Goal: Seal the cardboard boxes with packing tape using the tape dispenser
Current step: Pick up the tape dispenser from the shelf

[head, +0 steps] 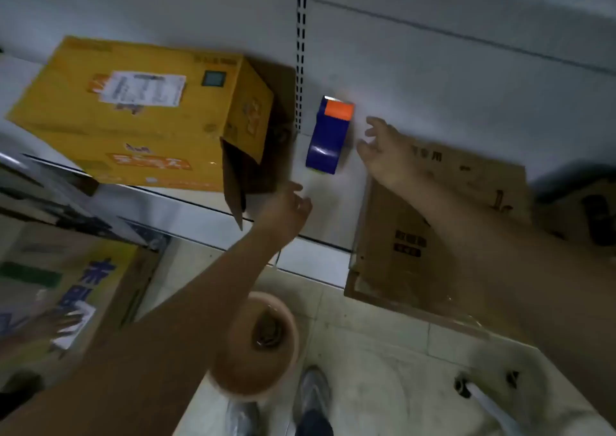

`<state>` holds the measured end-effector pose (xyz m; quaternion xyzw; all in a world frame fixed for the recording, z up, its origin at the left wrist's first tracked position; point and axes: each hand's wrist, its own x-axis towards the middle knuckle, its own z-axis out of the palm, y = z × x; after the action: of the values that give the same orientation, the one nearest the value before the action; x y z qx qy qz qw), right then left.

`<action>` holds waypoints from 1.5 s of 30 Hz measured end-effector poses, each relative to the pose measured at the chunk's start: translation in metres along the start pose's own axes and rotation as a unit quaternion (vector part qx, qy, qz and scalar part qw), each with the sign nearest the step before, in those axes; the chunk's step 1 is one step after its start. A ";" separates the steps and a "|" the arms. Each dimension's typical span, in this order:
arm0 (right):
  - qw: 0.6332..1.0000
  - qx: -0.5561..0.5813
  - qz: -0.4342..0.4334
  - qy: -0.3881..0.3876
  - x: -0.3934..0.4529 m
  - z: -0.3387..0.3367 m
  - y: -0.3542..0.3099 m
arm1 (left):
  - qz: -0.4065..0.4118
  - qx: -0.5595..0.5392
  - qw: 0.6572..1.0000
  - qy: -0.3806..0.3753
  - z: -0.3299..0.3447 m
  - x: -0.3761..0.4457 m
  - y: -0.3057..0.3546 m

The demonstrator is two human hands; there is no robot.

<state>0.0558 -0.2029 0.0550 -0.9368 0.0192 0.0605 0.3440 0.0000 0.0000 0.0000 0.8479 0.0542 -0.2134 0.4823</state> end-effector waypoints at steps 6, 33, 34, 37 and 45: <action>0.998 -0.003 0.063 0.007 0.046 0.041 0.033 | 0.025 -0.010 0.997 0.077 0.019 0.091 0.006; 0.950 0.267 0.164 0.001 0.114 0.032 0.002 | 0.059 -0.226 0.972 0.001 0.005 0.099 0.021; 0.930 0.318 0.185 -0.008 0.119 0.033 0.000 | 0.060 -0.232 0.971 0.002 0.005 0.098 0.021; 0.883 0.405 0.238 -0.024 0.135 0.039 0.001 | 0.072 -0.225 0.972 -0.013 0.002 0.092 0.018; 0.832 0.470 0.293 -0.031 0.143 0.043 -0.012 | 0.087 -0.232 0.969 -0.010 -0.001 0.085 0.004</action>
<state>0.1940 -0.1654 0.0122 -0.6101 0.3081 0.1707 0.7098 0.0781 -0.0106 -0.0313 0.7121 0.0238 -0.1610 0.6829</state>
